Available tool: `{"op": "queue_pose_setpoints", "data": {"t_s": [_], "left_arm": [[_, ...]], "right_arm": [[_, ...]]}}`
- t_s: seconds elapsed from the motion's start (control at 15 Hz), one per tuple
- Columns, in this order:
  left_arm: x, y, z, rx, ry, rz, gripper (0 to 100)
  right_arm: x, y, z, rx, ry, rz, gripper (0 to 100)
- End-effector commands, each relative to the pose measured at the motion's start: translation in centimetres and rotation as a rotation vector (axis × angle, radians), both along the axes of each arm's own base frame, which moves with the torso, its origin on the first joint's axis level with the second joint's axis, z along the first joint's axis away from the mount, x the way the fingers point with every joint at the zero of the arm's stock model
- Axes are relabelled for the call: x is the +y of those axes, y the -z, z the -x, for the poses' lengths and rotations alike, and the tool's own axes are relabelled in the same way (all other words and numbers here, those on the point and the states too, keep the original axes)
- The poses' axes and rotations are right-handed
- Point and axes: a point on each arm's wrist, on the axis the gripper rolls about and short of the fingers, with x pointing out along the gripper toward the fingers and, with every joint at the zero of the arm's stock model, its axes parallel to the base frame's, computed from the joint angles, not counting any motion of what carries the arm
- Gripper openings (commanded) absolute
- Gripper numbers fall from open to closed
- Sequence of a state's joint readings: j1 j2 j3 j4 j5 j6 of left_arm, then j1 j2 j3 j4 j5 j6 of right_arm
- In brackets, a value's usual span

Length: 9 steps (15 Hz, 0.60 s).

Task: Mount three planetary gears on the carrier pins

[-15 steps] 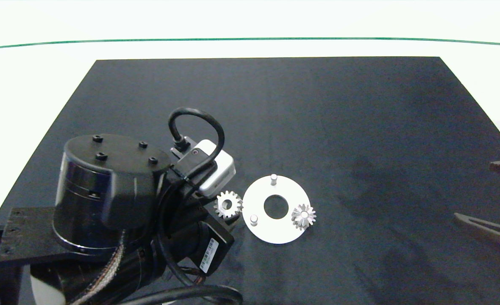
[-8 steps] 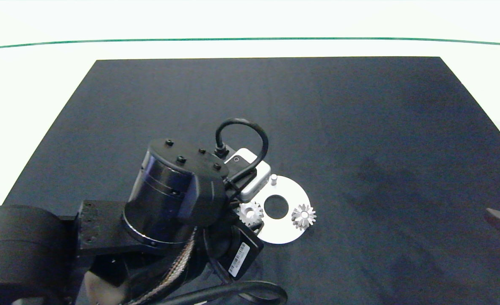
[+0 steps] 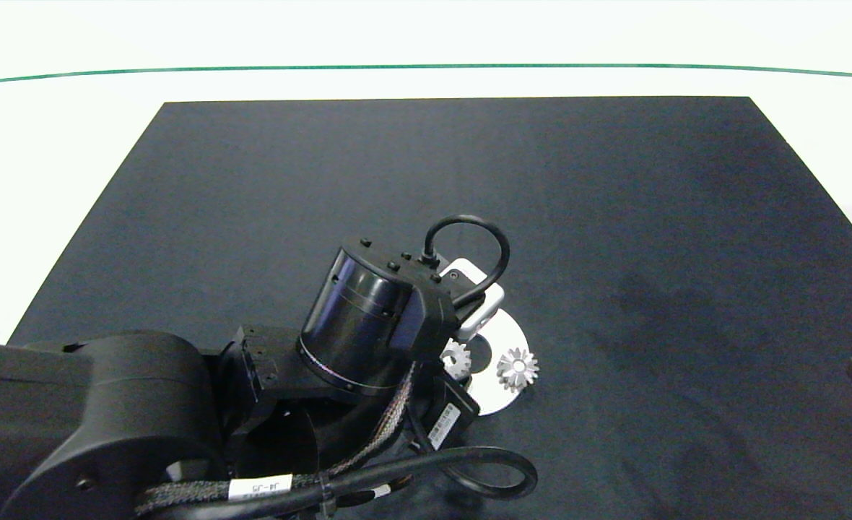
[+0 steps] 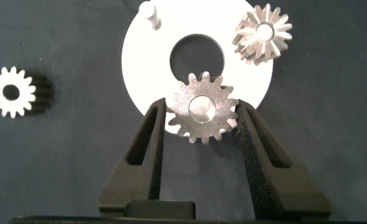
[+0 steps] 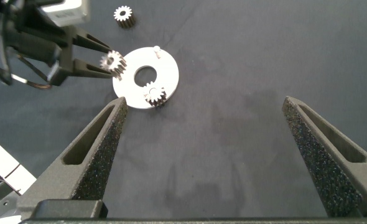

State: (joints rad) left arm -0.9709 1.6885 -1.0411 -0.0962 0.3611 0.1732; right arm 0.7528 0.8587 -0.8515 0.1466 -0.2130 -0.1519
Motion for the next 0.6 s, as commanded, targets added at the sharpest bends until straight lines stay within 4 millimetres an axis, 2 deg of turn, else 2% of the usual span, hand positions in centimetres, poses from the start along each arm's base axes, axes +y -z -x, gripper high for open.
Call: {"op": "queue_pose_setpoints", "data": {"t_s": [0.07,0.6], "left_arm": [[-0.47,0.74,-0.44,0.011,-0.003,-0.023,22],[0.12,1.28,-0.55,0.032,-0.017,-0.053,22]], "right_arm": [[-0.30,-0.11,0.31,-0.011,0.001,-0.008,100],[-0.44,-0.24,0.48,-0.021,-0.002,-0.016,100]]}}
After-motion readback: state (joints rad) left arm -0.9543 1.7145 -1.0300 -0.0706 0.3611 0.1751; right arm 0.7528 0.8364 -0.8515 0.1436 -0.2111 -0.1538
